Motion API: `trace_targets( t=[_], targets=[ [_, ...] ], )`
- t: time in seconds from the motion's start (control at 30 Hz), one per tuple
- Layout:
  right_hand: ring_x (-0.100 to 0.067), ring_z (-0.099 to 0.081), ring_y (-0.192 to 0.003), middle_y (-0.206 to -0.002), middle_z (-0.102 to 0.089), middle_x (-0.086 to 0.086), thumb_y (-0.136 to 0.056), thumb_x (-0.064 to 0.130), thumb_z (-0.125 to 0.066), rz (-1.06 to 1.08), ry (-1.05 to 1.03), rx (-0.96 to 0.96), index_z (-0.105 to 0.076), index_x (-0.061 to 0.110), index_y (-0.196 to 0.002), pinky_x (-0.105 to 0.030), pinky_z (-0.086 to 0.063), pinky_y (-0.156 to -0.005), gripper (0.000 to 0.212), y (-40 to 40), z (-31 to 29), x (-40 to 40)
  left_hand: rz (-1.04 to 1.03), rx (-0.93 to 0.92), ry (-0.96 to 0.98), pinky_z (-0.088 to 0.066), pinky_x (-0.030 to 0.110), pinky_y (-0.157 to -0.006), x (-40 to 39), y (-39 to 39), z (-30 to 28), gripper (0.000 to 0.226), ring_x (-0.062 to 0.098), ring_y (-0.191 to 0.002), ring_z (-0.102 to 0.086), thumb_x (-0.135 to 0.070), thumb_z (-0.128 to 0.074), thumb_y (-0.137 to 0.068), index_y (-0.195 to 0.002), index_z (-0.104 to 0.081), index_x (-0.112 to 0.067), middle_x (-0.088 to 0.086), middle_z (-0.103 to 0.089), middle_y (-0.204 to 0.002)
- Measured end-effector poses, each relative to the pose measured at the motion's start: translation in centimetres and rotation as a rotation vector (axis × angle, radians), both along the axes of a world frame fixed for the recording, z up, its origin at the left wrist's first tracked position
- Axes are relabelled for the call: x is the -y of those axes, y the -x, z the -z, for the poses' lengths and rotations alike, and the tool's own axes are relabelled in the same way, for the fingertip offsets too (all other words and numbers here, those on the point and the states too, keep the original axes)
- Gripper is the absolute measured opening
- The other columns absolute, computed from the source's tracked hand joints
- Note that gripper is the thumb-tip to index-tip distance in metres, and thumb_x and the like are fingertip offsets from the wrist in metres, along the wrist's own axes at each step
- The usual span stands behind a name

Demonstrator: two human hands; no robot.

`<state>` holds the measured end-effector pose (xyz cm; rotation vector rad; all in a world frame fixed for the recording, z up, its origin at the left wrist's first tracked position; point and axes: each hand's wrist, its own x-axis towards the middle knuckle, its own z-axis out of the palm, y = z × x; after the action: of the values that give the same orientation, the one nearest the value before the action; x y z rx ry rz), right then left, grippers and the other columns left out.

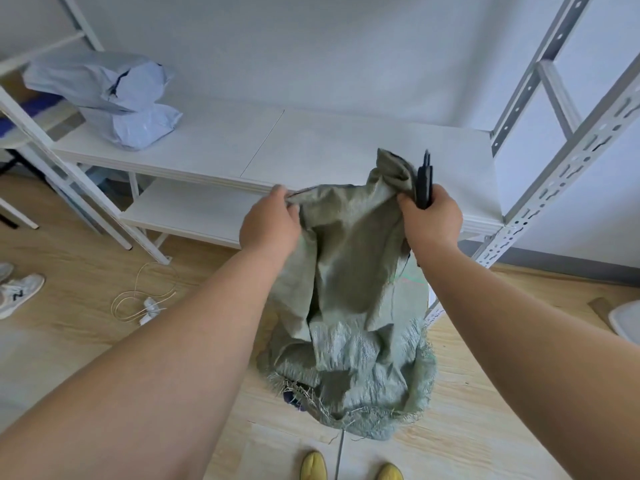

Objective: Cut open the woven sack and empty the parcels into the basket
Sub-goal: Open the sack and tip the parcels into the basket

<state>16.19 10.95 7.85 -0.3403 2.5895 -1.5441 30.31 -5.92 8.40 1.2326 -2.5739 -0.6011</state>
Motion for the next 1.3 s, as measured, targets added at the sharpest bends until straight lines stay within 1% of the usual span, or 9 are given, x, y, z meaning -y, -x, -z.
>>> trace_targets(
  t=[0.1,0.23,0.37,0.6,0.83,0.97,1.07,1.13,1.3],
  targets=[
    [-0.025,-0.055,-0.079,-0.082,-0.059,0.0,-0.088,0.029,-0.06,-0.139,-0.175,-0.009,-0.061,0.019,-0.101,-0.029,-0.038,-0.064,0.016,-0.6,0.1,0.0,0.087,0.063,-0.065,-0.041,0.033,-0.069,-0.5,0.6,0.9,0.017,0.026,-0.084,-0.052,-0.025,-0.041,-0.098,-0.106,-0.053,-0.017,0.01,-0.063,-0.105],
    [-0.023,-0.053,-0.076,-0.076,-0.057,0.003,-0.09,0.028,-0.059,-0.092,-0.074,0.006,-0.061,0.019,-0.1,-0.031,-0.037,-0.058,0.014,-0.9,0.4,-0.5,-0.045,-0.37,-0.219,-0.054,0.038,-0.08,-0.7,0.9,0.9,0.026,0.025,-0.094,-0.062,-0.021,-0.041,-0.098,-0.121,-0.053,-0.026,0.003,-0.063,-0.106],
    [-0.025,-0.059,-0.077,-0.084,-0.063,-0.005,-0.085,0.03,-0.07,-0.273,-0.028,0.259,-0.063,0.019,-0.098,-0.037,-0.053,-0.067,0.018,-2.0,1.3,-0.2,0.1,-0.212,-0.6,-0.047,0.032,-0.09,-2.5,1.7,1.0,0.043,0.02,-0.109,-0.056,-0.022,-0.056,-0.092,-0.134,-0.047,-0.023,0.0,-0.057,-0.126],
    [-0.019,-0.053,-0.06,-0.077,-0.062,-0.011,-0.09,0.03,-0.067,-0.37,0.025,0.451,-0.064,0.007,-0.092,-0.023,-0.044,-0.048,0.024,-2.6,0.7,-0.1,0.285,-0.147,-0.622,-0.036,0.035,-0.108,-6.5,2.0,4.5,0.133,0.016,-0.134,-0.039,-0.039,-0.087,-0.059,-0.149,0.011,-0.035,-0.006,-0.034,-0.15],
    [-0.013,-0.047,-0.054,-0.077,-0.064,-0.002,-0.084,0.036,-0.073,-0.473,0.053,0.406,-0.067,0.019,-0.098,-0.025,-0.044,-0.055,0.023,-3.0,0.4,-0.7,-0.022,-0.335,-0.419,-0.05,0.033,-0.084,-6.7,1.7,4.6,0.064,0.019,-0.098,-0.059,-0.017,-0.059,-0.09,-0.143,-0.024,-0.029,-0.002,-0.06,-0.122],
    [-0.01,-0.061,-0.085,-0.112,-0.065,0.007,-0.074,0.041,-0.081,-0.445,-0.029,0.269,-0.062,0.031,-0.122,-0.031,-0.05,-0.078,0.053,-4.4,2.5,-1.7,-0.346,-0.57,-0.67,-0.048,0.027,-0.067,-5.7,2.5,3.2,0.048,0.016,-0.083,-0.056,-0.011,-0.058,-0.09,-0.131,-0.036,-0.023,0.001,-0.059,-0.113],
    [-0.012,-0.054,-0.11,-0.121,-0.057,0.007,-0.065,0.042,-0.086,-0.49,-0.122,0.165,-0.051,0.033,-0.135,-0.027,-0.041,-0.09,0.078,-5.9,3.6,-1.5,-0.561,-0.721,-0.954,-0.055,0.043,-0.084,-5.5,4.0,2.4,0.048,0.024,-0.09,-0.059,-0.005,-0.055,-0.087,-0.126,-0.034,-0.023,0.007,-0.058,-0.109],
    [-0.008,-0.049,-0.106,-0.117,-0.051,0.008,-0.065,0.037,-0.087,-0.42,-0.13,0.121,-0.047,0.031,-0.139,-0.023,-0.038,-0.088,0.084,-6.4,3.9,-1.1,-0.532,-0.719,-1.072,-0.055,0.047,-0.086,-5.9,5.0,1.7,0.048,0.026,-0.093,-0.06,-0.003,-0.055,-0.087,-0.126,-0.034,-0.02,0.009,-0.057,-0.109],
    [-0.022,-0.059,-0.082,-0.082,-0.064,0.002,-0.083,0.022,-0.068,-0.145,-0.043,0.166,-0.064,0.021,-0.1,-0.026,-0.04,-0.063,0.017,-4.3,3.5,-1.2,0.01,-0.569,-0.981,-0.053,0.032,-0.082,-6.1,4.2,1.1,0.061,0.012,-0.106,-0.06,-0.025,-0.073,-0.083,-0.132,-0.037,-0.024,-0.007,-0.057,-0.12]
  ],
)
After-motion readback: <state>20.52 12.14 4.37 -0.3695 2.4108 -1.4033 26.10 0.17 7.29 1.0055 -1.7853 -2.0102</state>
